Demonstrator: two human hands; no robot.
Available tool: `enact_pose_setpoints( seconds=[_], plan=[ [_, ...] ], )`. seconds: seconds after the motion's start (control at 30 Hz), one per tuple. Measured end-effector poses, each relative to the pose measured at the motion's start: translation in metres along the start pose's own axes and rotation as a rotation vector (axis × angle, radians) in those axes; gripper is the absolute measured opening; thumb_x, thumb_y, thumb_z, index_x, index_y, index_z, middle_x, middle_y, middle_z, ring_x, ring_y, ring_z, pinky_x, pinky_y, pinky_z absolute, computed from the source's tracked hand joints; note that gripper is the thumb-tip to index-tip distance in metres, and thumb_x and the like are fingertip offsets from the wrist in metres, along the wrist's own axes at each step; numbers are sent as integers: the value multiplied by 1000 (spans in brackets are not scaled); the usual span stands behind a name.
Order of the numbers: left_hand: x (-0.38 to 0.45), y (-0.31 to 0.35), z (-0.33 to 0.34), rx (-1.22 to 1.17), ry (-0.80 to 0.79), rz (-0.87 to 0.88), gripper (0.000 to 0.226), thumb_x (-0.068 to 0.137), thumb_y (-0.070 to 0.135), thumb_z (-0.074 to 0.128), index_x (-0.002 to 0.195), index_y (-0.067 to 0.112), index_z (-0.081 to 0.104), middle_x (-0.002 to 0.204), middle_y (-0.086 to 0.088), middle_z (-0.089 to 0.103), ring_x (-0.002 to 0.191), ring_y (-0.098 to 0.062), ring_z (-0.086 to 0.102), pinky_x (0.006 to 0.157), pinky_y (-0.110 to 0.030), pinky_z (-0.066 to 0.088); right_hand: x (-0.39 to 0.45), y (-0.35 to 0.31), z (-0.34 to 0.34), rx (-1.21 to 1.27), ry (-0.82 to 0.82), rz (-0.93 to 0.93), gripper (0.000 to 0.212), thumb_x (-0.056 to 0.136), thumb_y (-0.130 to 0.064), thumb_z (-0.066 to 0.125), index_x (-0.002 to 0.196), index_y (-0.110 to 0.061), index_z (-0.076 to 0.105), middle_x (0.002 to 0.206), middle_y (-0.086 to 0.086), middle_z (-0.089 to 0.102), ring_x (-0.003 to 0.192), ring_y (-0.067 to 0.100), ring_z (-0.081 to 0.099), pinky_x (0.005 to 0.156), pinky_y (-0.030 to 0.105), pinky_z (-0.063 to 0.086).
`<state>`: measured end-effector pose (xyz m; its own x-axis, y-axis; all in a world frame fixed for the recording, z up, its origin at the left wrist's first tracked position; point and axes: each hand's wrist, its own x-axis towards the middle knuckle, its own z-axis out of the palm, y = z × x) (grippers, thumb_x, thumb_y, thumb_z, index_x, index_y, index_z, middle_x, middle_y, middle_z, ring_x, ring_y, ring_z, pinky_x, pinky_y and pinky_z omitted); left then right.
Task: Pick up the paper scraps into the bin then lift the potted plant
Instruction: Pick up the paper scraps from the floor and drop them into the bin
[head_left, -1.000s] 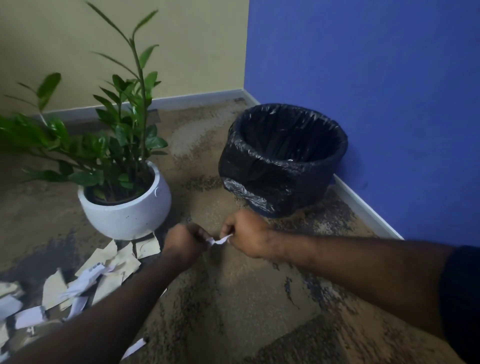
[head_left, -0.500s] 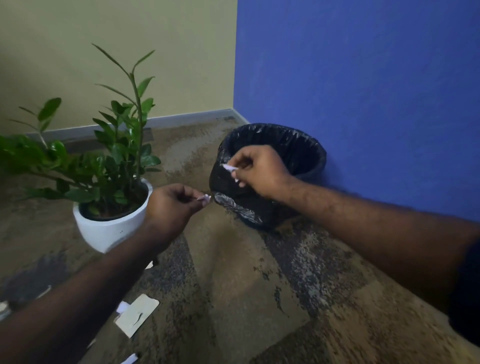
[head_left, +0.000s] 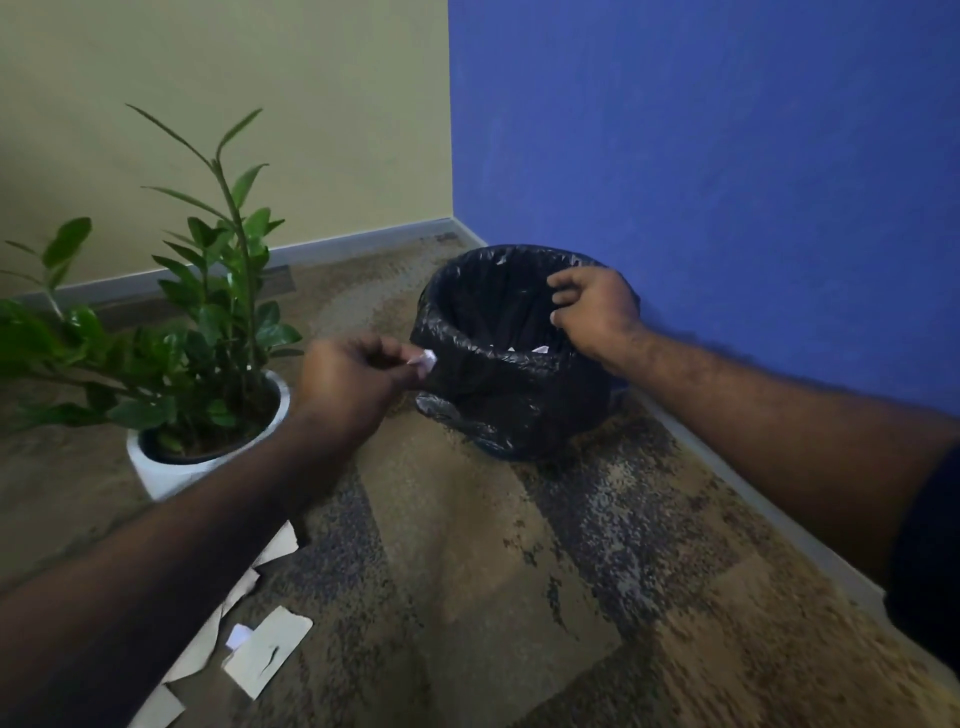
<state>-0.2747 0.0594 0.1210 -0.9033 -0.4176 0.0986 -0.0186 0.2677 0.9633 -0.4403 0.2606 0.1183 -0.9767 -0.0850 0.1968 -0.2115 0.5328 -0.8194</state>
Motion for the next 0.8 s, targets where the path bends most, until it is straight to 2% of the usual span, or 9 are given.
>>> enact_pose_setpoints(
  seconds=[0.07,0.17,0.23,0.3,0.43,0.53,0.6,0.7,0.8],
  plan=[
    [9,15,12,12,-34,21,6,77,11,77,80,12,73,84,-5,75,73,-8,71,63,-19,59,0,1,3,-30,17,-5,31,82,4,65,106,-15,70,90,0,68,70,2,57,46,-4,37],
    [29,34,42,-11,-31,41,8,76,12,80,80,9,74,81,-8,75,65,-11,67,59,-23,58,1,3,6,-6,60,0,21,82,-4,65,95,-19,72,82,-4,70,67,0,59,49,-1,39],
    [45,44,62,-55,2,6,7,76,12,81,78,10,75,74,-8,73,52,-5,61,49,-20,54,4,4,6,21,88,19,18,79,-9,66,92,-20,72,76,-7,70,67,5,63,60,10,49],
    [59,50,77,-119,14,-77,10,74,12,82,80,12,74,76,-10,74,54,-10,60,53,-27,57,4,5,3,4,132,23,19,76,-13,65,91,-23,72,74,-9,69,74,11,65,72,22,53],
    [77,47,89,-159,-14,-186,40,80,-7,70,117,8,64,86,-3,67,64,-10,61,43,-13,51,6,8,-7,5,139,-29,22,82,-8,60,97,-17,72,75,-4,66,73,13,63,67,20,48],
    [75,36,82,-104,-77,-138,48,83,-17,60,127,-1,57,110,-13,67,90,-20,65,64,-16,55,4,9,-14,-24,153,-61,22,84,-4,58,99,-13,71,66,-8,61,63,9,57,58,14,41],
    [68,30,68,-72,-78,-117,42,83,-18,59,122,-3,60,106,-15,67,92,-22,65,75,-22,56,-1,8,-15,-37,164,-68,23,82,-4,57,99,-13,70,65,-7,61,63,12,57,62,18,42],
    [52,24,27,63,-105,-44,37,82,-14,63,114,3,64,90,-4,71,82,-16,68,78,-27,57,-14,-3,-10,-84,174,-126,23,80,-5,55,95,-15,70,67,-6,62,60,13,57,61,17,47],
    [30,19,-29,164,-139,-25,37,79,-15,65,108,9,66,87,-8,73,87,-29,70,88,-47,55,-35,-18,2,-73,90,-231,20,80,-3,57,89,-17,68,62,-6,60,51,5,50,55,14,42]
  ],
)
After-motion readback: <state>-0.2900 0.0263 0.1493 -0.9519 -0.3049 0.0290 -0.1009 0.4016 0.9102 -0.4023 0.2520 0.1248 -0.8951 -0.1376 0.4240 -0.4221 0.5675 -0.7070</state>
